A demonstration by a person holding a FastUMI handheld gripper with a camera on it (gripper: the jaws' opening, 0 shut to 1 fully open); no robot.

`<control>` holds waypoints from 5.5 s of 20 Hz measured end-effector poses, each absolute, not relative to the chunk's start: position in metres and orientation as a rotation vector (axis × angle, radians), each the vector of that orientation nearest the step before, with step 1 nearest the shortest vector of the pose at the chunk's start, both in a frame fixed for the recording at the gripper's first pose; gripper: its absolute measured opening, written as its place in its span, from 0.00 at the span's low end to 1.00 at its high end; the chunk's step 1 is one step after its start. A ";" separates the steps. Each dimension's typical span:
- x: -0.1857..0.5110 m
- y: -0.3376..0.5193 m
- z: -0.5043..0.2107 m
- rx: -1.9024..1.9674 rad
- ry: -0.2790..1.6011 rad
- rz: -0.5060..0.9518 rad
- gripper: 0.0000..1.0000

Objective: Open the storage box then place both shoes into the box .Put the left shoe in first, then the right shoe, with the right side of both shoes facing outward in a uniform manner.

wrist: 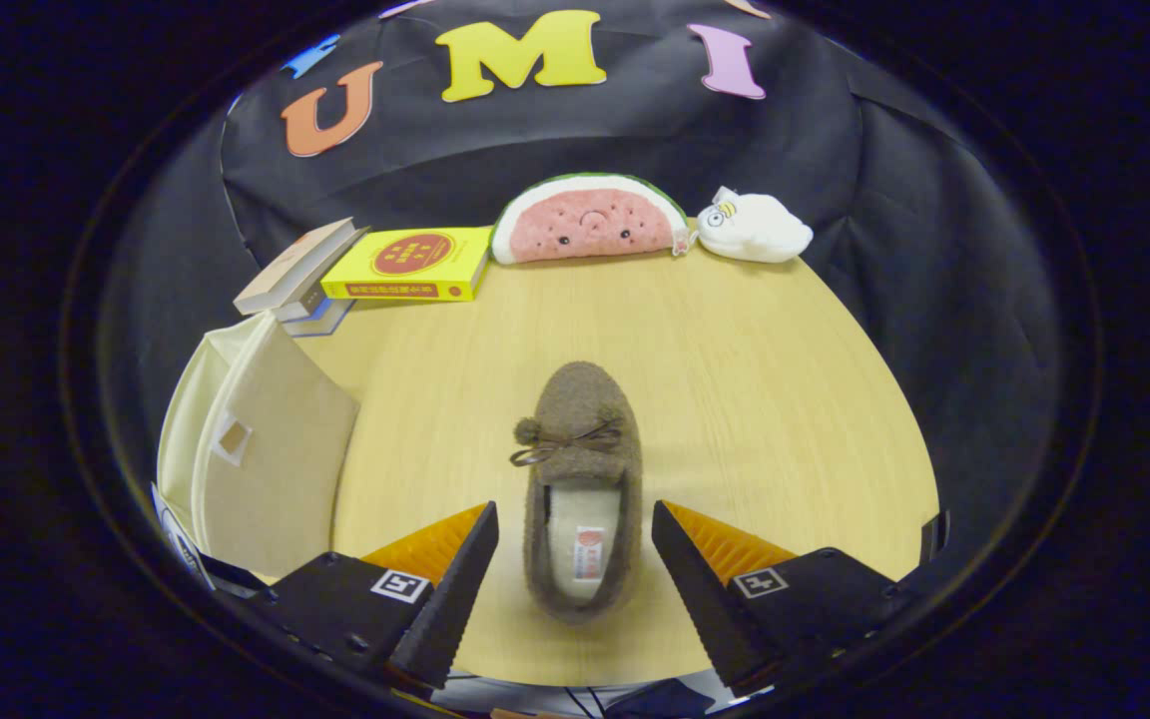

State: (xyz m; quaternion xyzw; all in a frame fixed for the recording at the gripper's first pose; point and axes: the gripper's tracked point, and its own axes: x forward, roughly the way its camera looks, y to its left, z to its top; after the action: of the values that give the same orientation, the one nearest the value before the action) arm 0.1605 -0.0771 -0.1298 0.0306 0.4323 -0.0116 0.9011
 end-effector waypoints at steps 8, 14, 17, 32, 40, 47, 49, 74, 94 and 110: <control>0.178 -0.103 -0.185 0.037 1.055 0.001 0.56; 0.181 -0.101 -0.191 0.110 1.082 0.019 0.04; 0.180 -0.103 -0.191 0.182 1.078 -0.007 0.00; 0.130 -0.037 -0.075 0.287 0.952 0.052 0.00; 0.120 0.058 -0.013 0.266 0.883 0.128 0.00; 0.117 0.160 0.007 0.251 0.861 0.232 0.00; 0.120 0.183 0.003 0.277 0.865 0.237 0.00; 0.136 0.220 -0.082 0.144 0.651 -0.010 0.08; 0.074 0.143 0.010 -0.028 0.150 0.017 0.78; 0.003 0.055 0.025 -0.001 -0.078 -0.015 0.95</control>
State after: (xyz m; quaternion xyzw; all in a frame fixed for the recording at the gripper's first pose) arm 0.0029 0.0554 0.0248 -0.0004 -0.0388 -0.0074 0.9992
